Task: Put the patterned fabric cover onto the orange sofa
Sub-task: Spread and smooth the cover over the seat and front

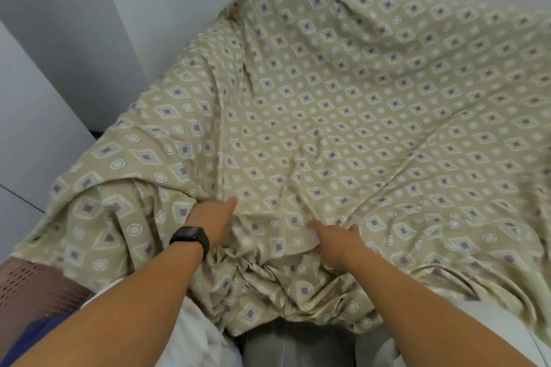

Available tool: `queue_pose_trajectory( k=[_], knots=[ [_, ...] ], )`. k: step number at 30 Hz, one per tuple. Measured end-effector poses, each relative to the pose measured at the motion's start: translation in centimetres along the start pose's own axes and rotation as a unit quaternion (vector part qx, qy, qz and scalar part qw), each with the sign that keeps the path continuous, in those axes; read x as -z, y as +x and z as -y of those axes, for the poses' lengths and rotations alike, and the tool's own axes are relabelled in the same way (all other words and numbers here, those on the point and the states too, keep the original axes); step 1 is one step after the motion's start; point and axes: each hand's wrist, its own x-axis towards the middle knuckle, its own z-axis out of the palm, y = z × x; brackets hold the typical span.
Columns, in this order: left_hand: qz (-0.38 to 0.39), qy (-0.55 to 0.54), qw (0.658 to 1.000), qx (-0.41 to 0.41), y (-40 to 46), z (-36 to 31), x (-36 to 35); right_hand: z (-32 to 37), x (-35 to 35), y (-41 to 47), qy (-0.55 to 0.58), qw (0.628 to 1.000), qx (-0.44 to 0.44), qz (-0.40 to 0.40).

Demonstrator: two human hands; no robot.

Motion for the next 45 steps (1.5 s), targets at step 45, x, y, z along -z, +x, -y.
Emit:
queue_pose_trajectory(
  k=[45],
  knots=[
    [0.156,0.045,0.935,-0.316,2.9,-31.6,-0.2,-23.3,-4.6,-8.1,0.178,0.976,-0.109,0.058]
  ],
)
